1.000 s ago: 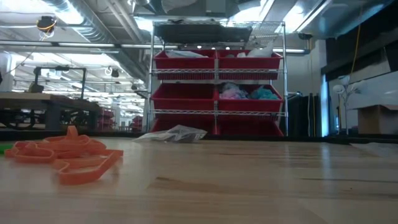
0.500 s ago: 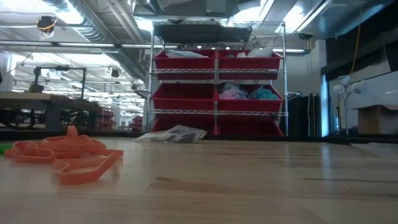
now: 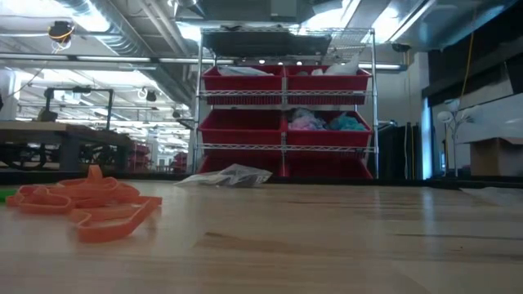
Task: Sort rubber bands
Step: Open the transparent zip bag
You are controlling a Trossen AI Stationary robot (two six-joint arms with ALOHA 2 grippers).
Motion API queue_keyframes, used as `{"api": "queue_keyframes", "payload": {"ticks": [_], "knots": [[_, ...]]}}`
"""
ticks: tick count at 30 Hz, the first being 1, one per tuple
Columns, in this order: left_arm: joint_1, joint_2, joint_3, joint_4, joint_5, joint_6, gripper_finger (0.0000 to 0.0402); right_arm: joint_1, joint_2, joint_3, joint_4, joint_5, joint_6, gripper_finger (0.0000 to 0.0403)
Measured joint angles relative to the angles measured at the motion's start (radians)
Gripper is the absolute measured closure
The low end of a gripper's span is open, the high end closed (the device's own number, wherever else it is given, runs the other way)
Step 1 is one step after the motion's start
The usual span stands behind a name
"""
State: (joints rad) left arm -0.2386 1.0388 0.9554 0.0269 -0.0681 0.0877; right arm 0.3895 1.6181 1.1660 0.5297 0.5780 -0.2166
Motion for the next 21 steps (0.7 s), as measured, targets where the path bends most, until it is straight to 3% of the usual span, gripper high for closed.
{"api": "queue_keyframes", "payload": {"ticks": [6,10,21], "knots": [[0.003,-0.019,0.000,0.023,0.044,-0.029,0.0401,0.018,-0.009,0.000,0.068,-0.145,-0.068,0.0226],[0.004,-0.014,0.000,0.037,0.072,-0.031,0.0401,-0.010,0.002,0.000,0.119,-0.119,-0.035,0.0222],[0.004,0.009,0.000,0.051,0.073,-0.036,0.0401,-0.054,0.059,0.073,0.115,-0.229,-0.027,0.0221]]}}
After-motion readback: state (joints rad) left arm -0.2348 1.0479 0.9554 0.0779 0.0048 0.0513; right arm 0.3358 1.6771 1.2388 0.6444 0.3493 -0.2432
